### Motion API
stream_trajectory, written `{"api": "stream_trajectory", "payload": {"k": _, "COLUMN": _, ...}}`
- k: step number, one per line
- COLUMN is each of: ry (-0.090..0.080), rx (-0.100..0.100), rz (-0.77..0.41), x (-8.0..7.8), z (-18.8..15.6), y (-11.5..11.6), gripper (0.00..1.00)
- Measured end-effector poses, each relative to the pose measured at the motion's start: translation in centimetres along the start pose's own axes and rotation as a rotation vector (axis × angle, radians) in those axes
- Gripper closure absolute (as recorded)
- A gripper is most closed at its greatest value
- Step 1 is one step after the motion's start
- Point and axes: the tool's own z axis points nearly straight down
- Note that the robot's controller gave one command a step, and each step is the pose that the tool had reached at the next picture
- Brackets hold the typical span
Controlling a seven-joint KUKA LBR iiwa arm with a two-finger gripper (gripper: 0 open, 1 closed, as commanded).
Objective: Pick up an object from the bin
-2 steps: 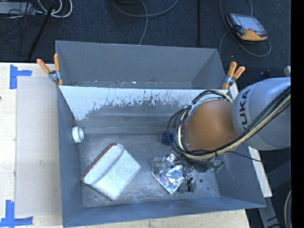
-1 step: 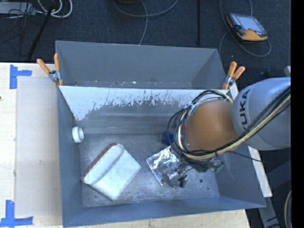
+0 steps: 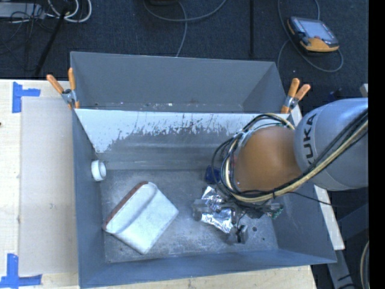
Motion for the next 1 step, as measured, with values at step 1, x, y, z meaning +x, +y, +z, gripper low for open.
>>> {"api": "stream_trajectory", "payload": {"k": 1, "ry": -0.003, "rx": 0.004, "rz": -0.084, "x": 0.04, "z": -0.06, "y": -3.64, "gripper": 0.00}}
